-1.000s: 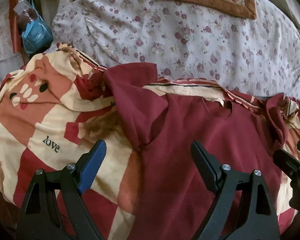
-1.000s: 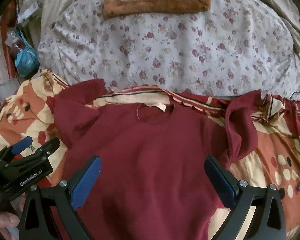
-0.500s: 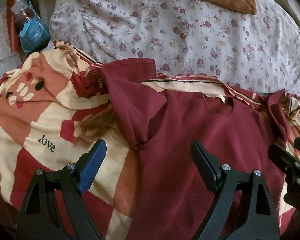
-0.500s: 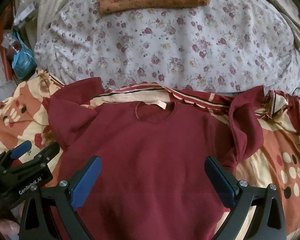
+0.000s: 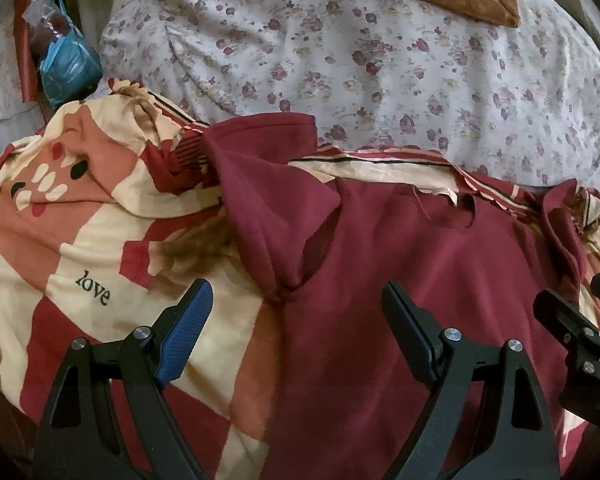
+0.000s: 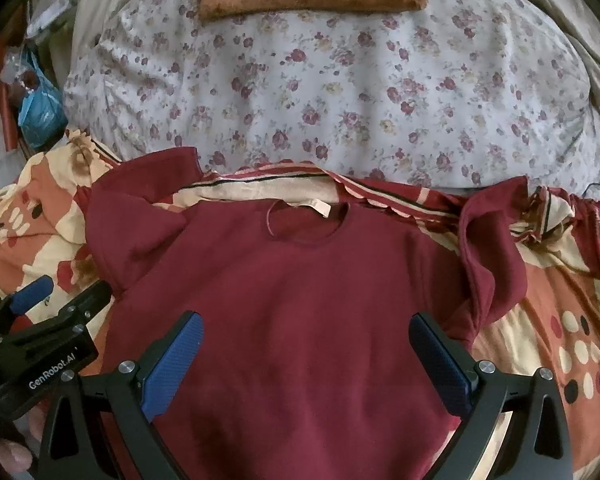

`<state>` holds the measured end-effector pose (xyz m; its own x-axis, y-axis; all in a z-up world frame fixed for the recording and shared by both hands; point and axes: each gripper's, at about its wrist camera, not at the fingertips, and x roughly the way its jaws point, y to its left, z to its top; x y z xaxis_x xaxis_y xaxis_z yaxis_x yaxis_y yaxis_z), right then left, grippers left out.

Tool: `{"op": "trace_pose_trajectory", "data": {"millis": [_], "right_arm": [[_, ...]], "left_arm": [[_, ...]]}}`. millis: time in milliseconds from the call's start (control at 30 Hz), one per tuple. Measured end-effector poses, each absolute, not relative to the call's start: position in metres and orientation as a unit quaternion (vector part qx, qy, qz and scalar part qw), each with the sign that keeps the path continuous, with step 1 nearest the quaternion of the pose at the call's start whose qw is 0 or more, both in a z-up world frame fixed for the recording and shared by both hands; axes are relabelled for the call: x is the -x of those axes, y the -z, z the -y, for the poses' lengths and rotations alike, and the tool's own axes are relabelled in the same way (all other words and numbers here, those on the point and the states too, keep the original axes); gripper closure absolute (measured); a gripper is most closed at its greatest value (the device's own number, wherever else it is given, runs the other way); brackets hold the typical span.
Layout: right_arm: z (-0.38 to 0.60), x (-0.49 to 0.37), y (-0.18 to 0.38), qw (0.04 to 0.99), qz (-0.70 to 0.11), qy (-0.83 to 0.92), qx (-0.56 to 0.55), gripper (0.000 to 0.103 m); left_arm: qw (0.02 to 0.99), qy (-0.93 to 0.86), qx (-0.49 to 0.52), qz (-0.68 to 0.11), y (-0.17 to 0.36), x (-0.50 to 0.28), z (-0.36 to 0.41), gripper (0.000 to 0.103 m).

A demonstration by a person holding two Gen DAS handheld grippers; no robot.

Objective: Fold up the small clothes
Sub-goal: 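Position both grippers over the dark red sweatshirt body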

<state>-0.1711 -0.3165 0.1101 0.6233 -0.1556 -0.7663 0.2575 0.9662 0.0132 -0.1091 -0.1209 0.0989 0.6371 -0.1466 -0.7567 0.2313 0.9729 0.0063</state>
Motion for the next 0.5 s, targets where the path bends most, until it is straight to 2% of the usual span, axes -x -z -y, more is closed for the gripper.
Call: {"op": "trace_pose_trajectory", "data": {"millis": [500], "right_arm": [[0.315,0.160,-0.100,0.893,-0.432,0.115,-0.054,0.001]], "left_arm": [[0.900,0.090,-0.039,-0.425,-0.088,0.095,0.109,0.017]]}}
